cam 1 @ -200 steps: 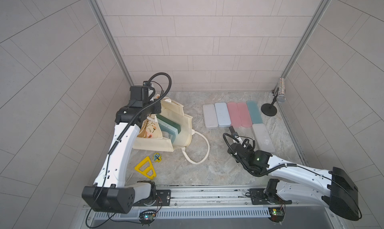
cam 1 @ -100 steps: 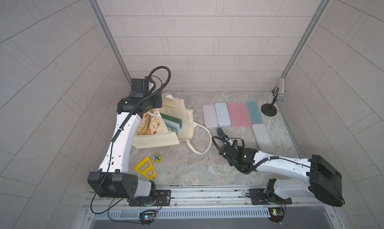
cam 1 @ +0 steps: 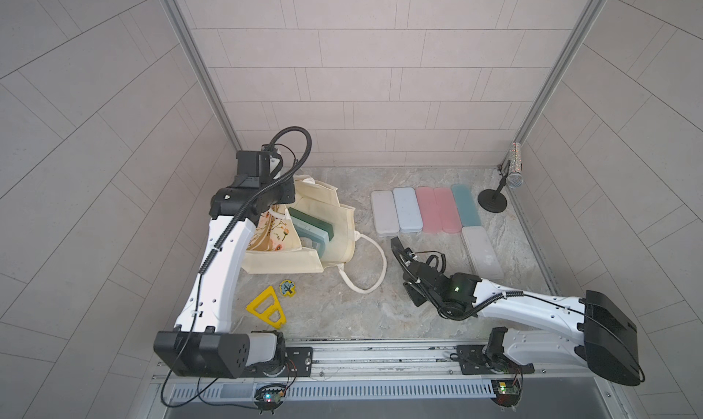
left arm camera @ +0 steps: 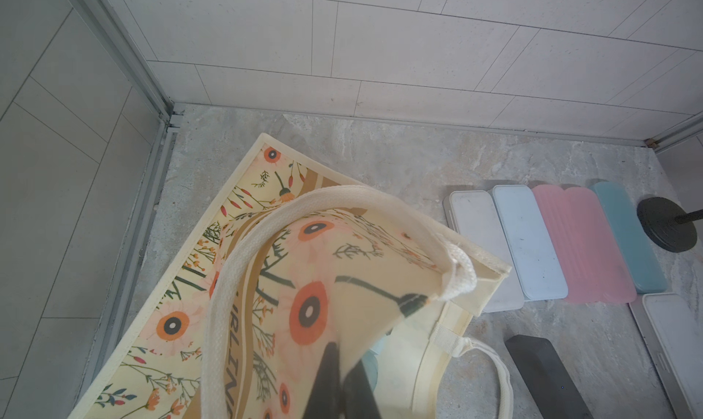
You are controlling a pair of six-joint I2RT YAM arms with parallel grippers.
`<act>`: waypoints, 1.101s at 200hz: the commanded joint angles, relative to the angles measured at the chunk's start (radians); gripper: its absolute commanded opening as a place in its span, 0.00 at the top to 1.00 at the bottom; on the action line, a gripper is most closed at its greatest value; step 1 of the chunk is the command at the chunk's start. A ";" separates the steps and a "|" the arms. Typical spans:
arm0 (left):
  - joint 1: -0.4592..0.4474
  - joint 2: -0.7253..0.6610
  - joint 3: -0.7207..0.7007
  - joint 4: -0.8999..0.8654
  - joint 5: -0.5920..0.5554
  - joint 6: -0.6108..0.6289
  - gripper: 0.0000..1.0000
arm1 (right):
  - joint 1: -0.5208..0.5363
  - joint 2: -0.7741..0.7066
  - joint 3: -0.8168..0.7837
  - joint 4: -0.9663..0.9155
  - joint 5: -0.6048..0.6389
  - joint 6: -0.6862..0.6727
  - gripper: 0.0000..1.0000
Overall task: Take out the pencil case from the canvas bag
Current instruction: Move the pencil case to the center of the board, then place the pencil case at the center of the board.
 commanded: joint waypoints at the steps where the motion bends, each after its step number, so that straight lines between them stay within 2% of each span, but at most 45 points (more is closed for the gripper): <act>1: 0.008 -0.088 -0.009 0.101 -0.062 0.008 1.00 | 0.004 0.054 0.049 -0.053 0.045 -0.026 0.46; 36: 0.023 -0.133 -0.030 0.093 -0.209 0.005 1.00 | 0.008 0.183 0.134 -0.154 0.090 -0.025 0.46; 68: 0.036 -0.153 -0.040 0.089 -0.273 0.014 1.00 | 0.010 0.223 0.165 -0.161 0.110 -0.031 0.47; 114: 0.050 -0.157 -0.048 0.092 -0.294 0.015 1.00 | 0.076 0.305 0.243 -0.265 0.257 -0.036 0.56; 170: 0.052 -0.157 -0.052 0.088 -0.315 0.019 1.00 | 0.191 0.459 0.350 -0.409 0.424 -0.003 0.60; 191: 0.053 -0.157 -0.052 0.088 -0.317 0.018 1.00 | 0.208 0.464 0.357 -0.391 0.404 0.002 0.58; 220: 0.053 -0.155 -0.053 0.088 -0.312 0.019 1.00 | 0.216 0.393 0.314 -0.248 0.249 -0.061 0.42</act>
